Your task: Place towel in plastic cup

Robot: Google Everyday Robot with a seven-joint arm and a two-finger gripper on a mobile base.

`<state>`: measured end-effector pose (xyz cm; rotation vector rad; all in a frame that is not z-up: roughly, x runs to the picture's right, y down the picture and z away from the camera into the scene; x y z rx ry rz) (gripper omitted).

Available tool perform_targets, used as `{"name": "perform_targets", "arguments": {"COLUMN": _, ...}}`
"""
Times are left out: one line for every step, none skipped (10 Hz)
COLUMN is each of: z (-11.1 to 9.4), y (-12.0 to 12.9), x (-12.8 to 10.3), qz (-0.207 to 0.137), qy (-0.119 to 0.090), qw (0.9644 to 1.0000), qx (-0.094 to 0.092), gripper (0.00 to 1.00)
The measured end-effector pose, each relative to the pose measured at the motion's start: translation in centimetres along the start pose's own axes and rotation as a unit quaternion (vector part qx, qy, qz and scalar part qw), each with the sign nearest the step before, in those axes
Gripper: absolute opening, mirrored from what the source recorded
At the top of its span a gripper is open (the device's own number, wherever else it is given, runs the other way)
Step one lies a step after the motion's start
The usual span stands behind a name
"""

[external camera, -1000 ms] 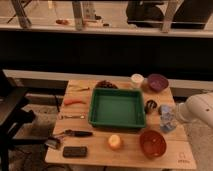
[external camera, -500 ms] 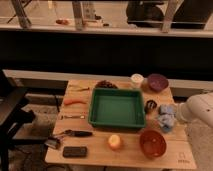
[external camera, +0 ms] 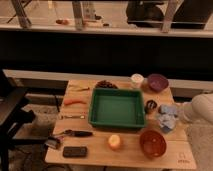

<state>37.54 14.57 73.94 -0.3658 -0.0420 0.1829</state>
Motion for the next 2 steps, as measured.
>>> {"name": "perform_targets", "arguments": {"z": -0.56, "y": -0.03, "x": -0.06, "qz": 0.004, "qy": -0.007, "qw": 1.0000, "qx": -0.001, "gripper": 0.79}}
{"name": "perform_targets", "arguments": {"z": -0.92, "y": -0.07, "x": 0.04, "qz": 0.005, "qy": -0.007, "qw": 1.0000, "qx": -0.001, "gripper": 0.76}}
